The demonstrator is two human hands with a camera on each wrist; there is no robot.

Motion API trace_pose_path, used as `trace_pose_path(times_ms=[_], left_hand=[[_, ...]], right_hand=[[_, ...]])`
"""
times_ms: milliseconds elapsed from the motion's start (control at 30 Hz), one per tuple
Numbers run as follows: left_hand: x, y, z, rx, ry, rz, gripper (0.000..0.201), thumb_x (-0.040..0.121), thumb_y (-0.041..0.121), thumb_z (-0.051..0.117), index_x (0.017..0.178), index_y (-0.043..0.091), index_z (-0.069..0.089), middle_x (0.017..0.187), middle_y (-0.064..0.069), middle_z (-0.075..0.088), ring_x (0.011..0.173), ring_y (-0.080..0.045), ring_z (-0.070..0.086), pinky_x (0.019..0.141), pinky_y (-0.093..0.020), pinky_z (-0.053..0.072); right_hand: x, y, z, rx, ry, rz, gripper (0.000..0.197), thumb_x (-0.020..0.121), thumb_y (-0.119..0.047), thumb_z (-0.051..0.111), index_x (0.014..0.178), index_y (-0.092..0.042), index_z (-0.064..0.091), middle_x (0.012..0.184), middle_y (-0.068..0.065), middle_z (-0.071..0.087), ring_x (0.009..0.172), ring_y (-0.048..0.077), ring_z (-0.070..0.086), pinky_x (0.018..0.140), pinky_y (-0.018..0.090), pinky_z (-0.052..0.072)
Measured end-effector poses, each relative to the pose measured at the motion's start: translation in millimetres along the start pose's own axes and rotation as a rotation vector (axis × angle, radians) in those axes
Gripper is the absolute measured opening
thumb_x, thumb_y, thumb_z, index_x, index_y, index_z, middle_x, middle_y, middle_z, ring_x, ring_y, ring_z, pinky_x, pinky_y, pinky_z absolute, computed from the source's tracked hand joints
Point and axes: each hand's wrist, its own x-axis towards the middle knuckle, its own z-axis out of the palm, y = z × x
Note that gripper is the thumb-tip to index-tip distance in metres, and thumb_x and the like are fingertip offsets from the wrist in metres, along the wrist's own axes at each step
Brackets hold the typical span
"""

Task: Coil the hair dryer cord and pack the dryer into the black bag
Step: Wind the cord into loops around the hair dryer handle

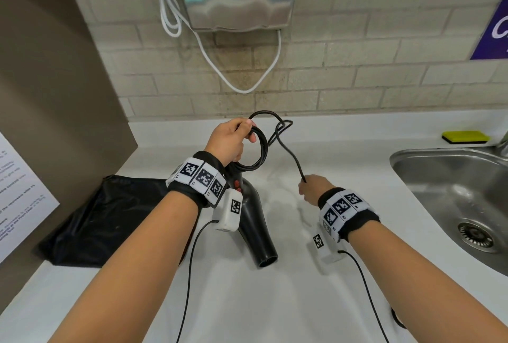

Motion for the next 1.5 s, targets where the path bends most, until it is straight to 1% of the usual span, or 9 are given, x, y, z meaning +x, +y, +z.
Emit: trace_pose_path(times_ms=[133,400,533,700,833,967,1200,1300,1500], left_hand=[[0,0,1,-0.006,0.001,-0.002,0.025,0.100,0.021,0.039,0.082,0.016,0.056,0.068,-0.001,0.055,0.030,-0.006,0.023,0.037,-0.018,0.019],[-1,-2,-1,0.000,0.020,0.017,0.024,0.100,0.021,0.038,0.084,0.016,0.056,0.070,-0.001,0.054,0.029,-0.005,0.027,0.034,-0.015,0.022],[-3,-2,-3,-0.006,0.036,0.019,0.025,0.100,0.021,0.038,0.084,0.015,0.056,0.069,0.000,0.054,0.029,-0.005,0.026,0.035,-0.017,0.021],[-4,-1,-3,-0.006,0.038,0.003,0.024,0.100,0.021,0.039,0.084,0.015,0.056,0.069,0.000,0.055,0.030,-0.006,0.025,0.035,-0.017,0.021],[-2,-2,0,0.000,0.035,0.005,0.024,0.100,0.022,0.039,0.084,0.016,0.057,0.069,0.001,0.056,0.030,-0.006,0.026,0.035,-0.016,0.023],[-2,-2,1,-0.013,0.038,-0.001,0.022,0.099,0.022,0.040,0.090,0.012,0.058,0.069,0.001,0.056,0.030,-0.005,0.026,0.034,-0.015,0.023],[-3,0,2,-0.006,0.032,-0.002,0.024,0.099,0.022,0.040,0.084,0.016,0.057,0.070,0.001,0.056,0.030,-0.004,0.026,0.035,-0.016,0.023],[-3,0,2,0.004,0.034,0.002,0.025,0.099,0.023,0.040,0.083,0.016,0.057,0.069,0.001,0.055,0.030,-0.004,0.026,0.036,-0.017,0.023],[-2,0,3,0.016,0.040,0.001,0.024,0.099,0.024,0.040,0.084,0.018,0.058,0.069,0.002,0.056,0.030,-0.005,0.026,0.035,-0.016,0.023]], right_hand=[[-4,-28,-15,0.588,0.124,-0.200,0.030,0.094,-0.010,0.034,0.067,-0.013,0.046,0.071,0.009,0.049,0.058,0.019,0.044,0.061,0.034,0.044],[-29,-76,-37,1.079,0.148,-0.604,0.030,0.097,-0.006,0.034,0.071,-0.014,0.048,0.068,0.001,0.050,0.064,0.012,0.047,0.071,0.026,0.048],[-17,-56,-26,0.864,0.206,-0.476,0.017,0.091,-0.004,0.049,0.104,-0.012,0.056,0.100,0.001,0.056,0.091,0.017,0.052,0.086,0.031,0.045],[-13,-17,-15,0.096,0.001,-0.163,0.053,0.089,-0.026,0.057,0.135,-0.006,0.040,0.138,0.012,0.045,0.125,0.026,0.045,0.100,0.030,0.036],[-12,8,12,-0.432,-0.270,-0.058,0.051,0.083,-0.040,0.061,0.118,-0.003,0.056,0.123,0.012,0.059,0.107,0.026,0.057,0.078,0.030,0.043],[-10,20,31,-0.547,-0.413,-0.050,0.045,0.076,-0.042,0.069,0.104,-0.007,0.067,0.101,0.007,0.067,0.084,0.020,0.057,0.076,0.028,0.047],[-16,16,35,-0.513,-0.307,-0.124,0.022,0.089,-0.023,0.053,0.094,-0.004,0.063,0.085,0.007,0.056,0.075,0.019,0.052,0.073,0.026,0.041],[-16,12,30,-0.335,-0.277,-0.117,0.020,0.094,-0.012,0.043,0.091,0.001,0.058,0.081,0.008,0.052,0.071,0.021,0.051,0.072,0.027,0.046],[-6,-3,21,0.739,-0.178,-0.026,0.036,0.091,0.005,0.041,0.126,-0.003,0.043,0.082,0.010,0.057,0.052,0.016,0.051,0.051,0.026,0.050]])
